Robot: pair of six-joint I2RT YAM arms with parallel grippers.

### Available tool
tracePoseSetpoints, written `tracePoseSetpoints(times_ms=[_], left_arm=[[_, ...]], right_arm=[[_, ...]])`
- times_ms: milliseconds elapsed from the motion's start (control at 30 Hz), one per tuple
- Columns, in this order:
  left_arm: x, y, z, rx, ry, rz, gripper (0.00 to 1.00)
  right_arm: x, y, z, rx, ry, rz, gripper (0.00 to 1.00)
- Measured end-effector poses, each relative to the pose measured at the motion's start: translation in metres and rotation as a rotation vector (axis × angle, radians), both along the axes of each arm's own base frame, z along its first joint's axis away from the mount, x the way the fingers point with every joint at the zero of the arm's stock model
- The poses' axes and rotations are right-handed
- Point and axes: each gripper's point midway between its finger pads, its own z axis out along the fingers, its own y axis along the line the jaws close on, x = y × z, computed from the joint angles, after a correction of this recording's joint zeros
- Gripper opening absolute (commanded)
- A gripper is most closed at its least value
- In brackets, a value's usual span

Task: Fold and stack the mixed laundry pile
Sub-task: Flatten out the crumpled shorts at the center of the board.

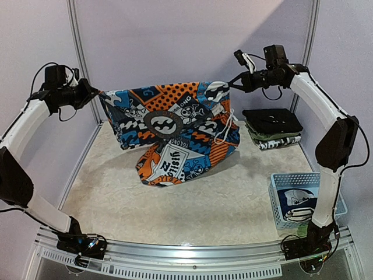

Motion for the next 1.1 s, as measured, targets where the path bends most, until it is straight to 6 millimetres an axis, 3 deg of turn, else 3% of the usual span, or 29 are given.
tracePoseSetpoints(times_ms=[133, 333, 500, 633, 800, 933, 1100], left_arm=[[0.015, -0.003, 0.046, -0.014, -0.092, -0.013, 0.00], [0.037, -0.014, 0.093, -0.023, -0.182, -0.059, 0.00], [0.065, -0.016, 0.128, -0.019, -0.260, -0.071, 0.00], [0.085, -0.016, 0.131, -0.024, -0.275, -0.069, 0.00], [0.103, -0.015, 0.143, -0.051, -0.321, -0.061, 0.00], [0.104, -0.014, 0.176, -0.080, -0.412, -0.049, 0.00], [0.083, -0.016, 0.225, -0.093, -0.545, -0.060, 0.00]], right_arm=[[0.013, -0.005, 0.050, 0.065, -0.157, -0.032, 0.00], [0.025, -0.018, 0.097, 0.101, -0.345, -0.074, 0.00], [0.031, -0.021, 0.120, 0.097, -0.458, -0.094, 0.00], [0.040, -0.021, 0.140, 0.115, -0.552, -0.107, 0.00], [0.058, -0.020, 0.149, 0.132, -0.628, -0.134, 0.00], [0.065, -0.019, 0.157, 0.155, -0.680, -0.144, 0.00], [0.060, -0.019, 0.172, 0.179, -0.726, -0.134, 0.00]])
